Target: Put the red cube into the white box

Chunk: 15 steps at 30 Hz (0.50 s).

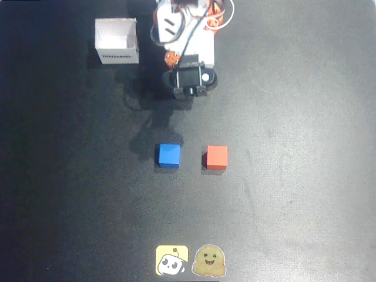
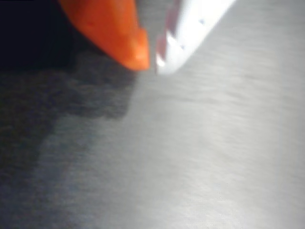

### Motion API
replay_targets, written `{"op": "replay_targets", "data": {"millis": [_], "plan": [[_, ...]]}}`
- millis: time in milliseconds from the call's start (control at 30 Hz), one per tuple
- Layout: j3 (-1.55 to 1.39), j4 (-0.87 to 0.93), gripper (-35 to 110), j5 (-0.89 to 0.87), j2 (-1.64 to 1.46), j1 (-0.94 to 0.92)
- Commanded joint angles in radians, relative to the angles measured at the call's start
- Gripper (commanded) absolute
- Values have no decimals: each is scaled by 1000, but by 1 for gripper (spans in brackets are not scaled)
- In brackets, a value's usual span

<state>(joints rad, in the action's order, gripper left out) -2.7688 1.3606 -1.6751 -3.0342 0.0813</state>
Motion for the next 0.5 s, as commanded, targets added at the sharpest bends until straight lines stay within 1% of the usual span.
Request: {"op": "replay_targets", "data": {"millis": [0,100,400,467], "plan": [[261,-9,0,-35,321,35],[425,-12,0,-40,543,37],[683,-172,0,-144,1080,129],[733,-206,3,-155,1177,150]]}}
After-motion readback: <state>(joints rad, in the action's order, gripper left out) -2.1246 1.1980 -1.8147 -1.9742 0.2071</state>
